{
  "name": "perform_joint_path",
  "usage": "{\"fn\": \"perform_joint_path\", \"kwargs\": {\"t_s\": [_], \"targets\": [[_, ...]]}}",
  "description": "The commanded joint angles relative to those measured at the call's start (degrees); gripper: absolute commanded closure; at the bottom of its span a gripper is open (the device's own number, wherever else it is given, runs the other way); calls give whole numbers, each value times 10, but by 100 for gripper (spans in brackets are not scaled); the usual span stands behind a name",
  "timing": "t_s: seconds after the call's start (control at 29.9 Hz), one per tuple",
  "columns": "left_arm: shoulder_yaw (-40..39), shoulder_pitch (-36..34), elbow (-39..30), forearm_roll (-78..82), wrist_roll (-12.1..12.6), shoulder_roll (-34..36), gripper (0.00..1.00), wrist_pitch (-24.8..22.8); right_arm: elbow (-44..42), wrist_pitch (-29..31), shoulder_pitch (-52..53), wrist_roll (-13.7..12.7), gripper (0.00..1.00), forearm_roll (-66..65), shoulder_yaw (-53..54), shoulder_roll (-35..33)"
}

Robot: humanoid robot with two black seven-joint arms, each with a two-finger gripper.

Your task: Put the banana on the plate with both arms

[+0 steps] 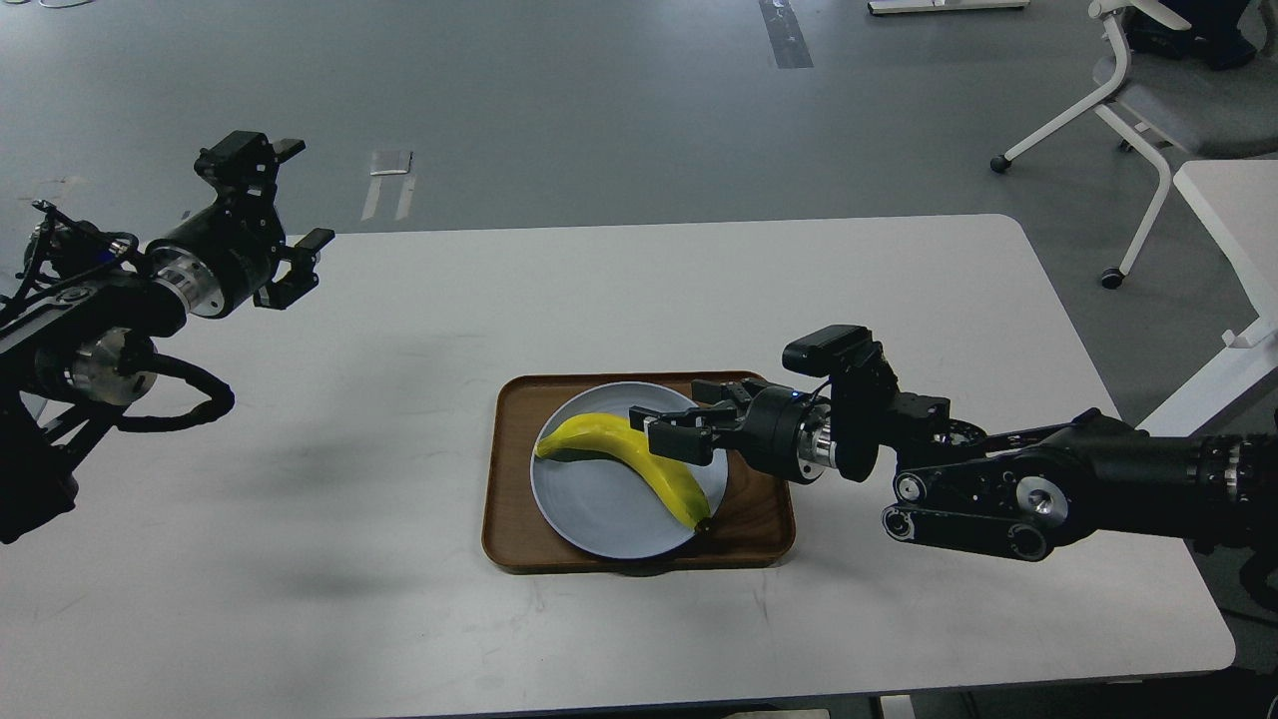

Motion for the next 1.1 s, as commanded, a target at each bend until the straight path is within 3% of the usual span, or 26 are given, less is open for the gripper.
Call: {"fn": "perform_joint_path", "kwargs": {"t_s": [0.0,0.27,0.47,0.53,0.67,0.74,0.77,1.07], "targets": [[0,0,0,-1,1,0,2,0,-13,-4,3,1,0,84,64,-9],[-10,-2,-1,-10,1,-1,2,-7,-83,10,-3,-2,0,339,252,-10],[-10,1,-27,-12,1,-4,2,-8,-119,113,-2,-35,0,521,343,-12],[-10,2,-39,-15,1,-10,2,-7,-167,162,-4,-42,0,565,387,-4],[-10,8,-39,-44,5,-24,2,-8,-214,211,-4,-62,0,587,410,14],[-10,15,-39,-61,7,-28,2,-8,-214,229,-3,-98,0,602,411,23],[-10,17,-39,-62,7,-29,2,-8,-215,227,-3,-103,0,605,412,24],[-10,23,-39,-63,5,-35,2,-8,-224,219,-5,-102,0,606,403,30]]}}
